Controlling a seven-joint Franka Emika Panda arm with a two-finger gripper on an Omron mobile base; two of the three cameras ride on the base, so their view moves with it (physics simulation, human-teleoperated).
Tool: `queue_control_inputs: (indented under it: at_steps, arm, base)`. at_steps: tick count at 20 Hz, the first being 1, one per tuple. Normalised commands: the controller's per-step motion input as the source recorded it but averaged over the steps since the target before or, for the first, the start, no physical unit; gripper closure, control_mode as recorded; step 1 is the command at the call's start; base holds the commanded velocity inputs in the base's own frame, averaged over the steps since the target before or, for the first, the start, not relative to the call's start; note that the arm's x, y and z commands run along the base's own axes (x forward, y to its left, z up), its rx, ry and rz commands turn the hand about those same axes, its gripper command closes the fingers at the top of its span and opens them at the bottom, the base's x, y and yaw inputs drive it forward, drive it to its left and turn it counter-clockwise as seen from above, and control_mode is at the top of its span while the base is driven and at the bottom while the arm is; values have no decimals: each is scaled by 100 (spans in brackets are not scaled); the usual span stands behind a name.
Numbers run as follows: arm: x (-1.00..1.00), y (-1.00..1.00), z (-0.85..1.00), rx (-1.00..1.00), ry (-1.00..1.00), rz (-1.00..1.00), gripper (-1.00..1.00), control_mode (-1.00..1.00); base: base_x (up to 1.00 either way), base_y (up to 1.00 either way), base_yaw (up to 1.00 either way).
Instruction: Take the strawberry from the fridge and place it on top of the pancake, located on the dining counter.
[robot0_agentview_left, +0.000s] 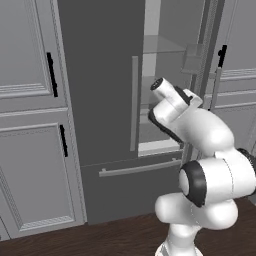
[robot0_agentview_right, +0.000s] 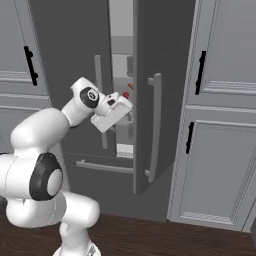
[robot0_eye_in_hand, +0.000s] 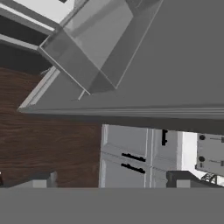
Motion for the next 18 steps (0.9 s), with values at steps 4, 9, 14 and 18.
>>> queue_control_inputs:
  at_steps: [4,9,14,18]
  arm:
    - [31,24,0,-2,0,1,-100,-100]
    - [31,5,-7,-17,-2,7,-100,-100]
    - [36,-36,-5,-23,0,5,-100,-100]
    - [-1,-66,0,-2,0,0,-100,-100]
  base:
    - [0,0,0]
    - [0,0,0]
    - [0,0,0]
    - [0,0,0]
